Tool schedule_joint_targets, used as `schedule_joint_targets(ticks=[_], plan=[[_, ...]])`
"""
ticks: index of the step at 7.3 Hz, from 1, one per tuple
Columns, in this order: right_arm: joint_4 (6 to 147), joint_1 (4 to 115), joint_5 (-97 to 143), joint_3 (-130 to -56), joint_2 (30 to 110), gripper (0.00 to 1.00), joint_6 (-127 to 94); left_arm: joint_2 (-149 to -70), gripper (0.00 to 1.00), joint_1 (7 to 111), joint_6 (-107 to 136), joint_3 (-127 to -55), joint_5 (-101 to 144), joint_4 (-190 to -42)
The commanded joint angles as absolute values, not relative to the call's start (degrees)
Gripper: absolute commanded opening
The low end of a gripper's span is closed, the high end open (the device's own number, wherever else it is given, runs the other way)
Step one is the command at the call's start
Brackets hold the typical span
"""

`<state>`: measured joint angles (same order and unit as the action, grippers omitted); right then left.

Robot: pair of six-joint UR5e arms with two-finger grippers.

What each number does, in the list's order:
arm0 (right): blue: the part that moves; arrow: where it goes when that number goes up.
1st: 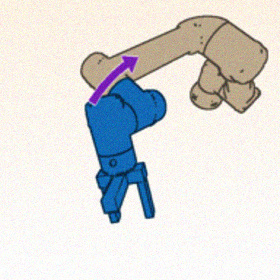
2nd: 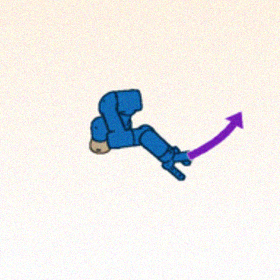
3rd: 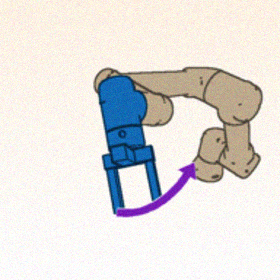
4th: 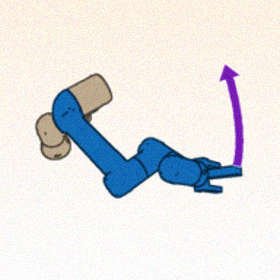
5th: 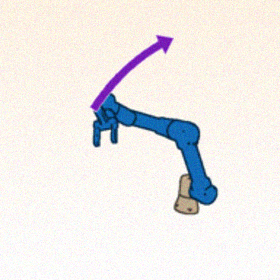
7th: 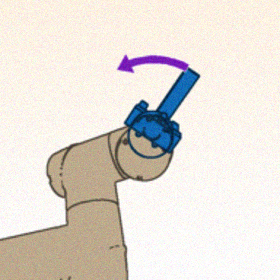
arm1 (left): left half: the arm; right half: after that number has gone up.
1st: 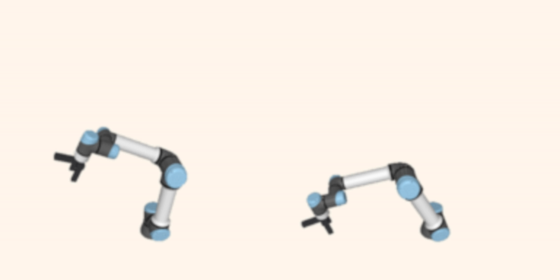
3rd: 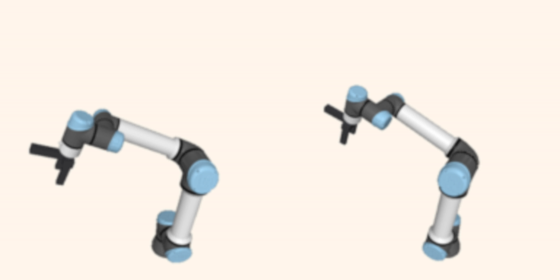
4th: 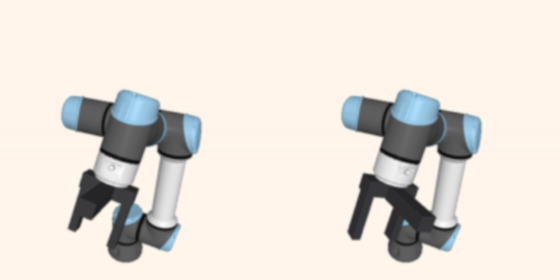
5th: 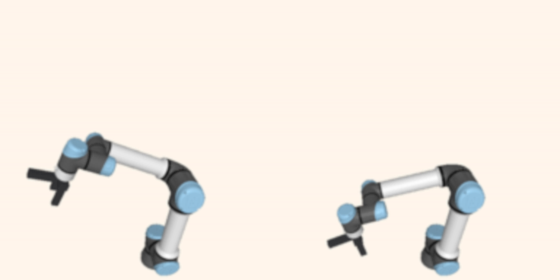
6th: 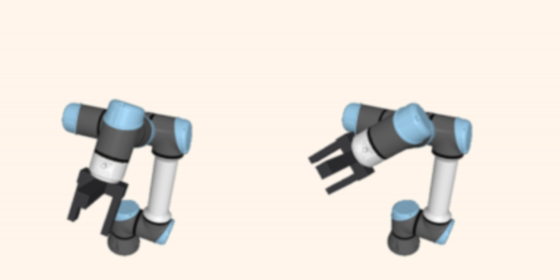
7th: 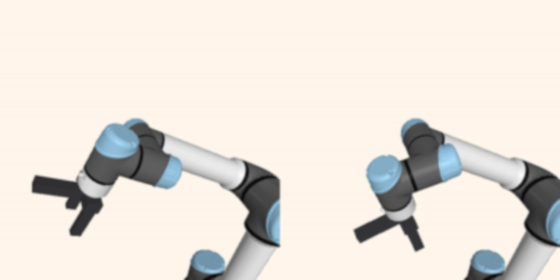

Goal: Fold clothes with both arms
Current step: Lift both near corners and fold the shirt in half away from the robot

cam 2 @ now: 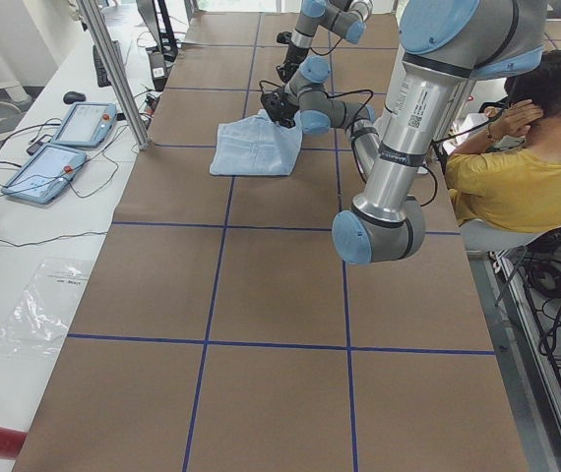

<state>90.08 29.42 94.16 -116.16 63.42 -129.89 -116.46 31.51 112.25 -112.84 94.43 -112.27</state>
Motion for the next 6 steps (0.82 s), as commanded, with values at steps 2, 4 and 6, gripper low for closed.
schedule_joint_targets(ticks=[2, 4, 6], plan=[[87.4, 33.2, 94.6, -104.3, 57.5, 0.0, -126.4, -120.8, 0.0, 35.0, 110.5, -98.6, 94.4, -122.2], [79.7, 35.0, 95.1, -93.7, 54.9, 0.0, -124.1, -124.8, 0.0, 37.0, 108.5, -89.6, 94.4, -125.9], [76.4, 38.0, 97.5, -82.9, 49.2, 0.0, -120.5, -127.6, 0.0, 38.2, 106.1, -77.8, 94.3, -135.1]])
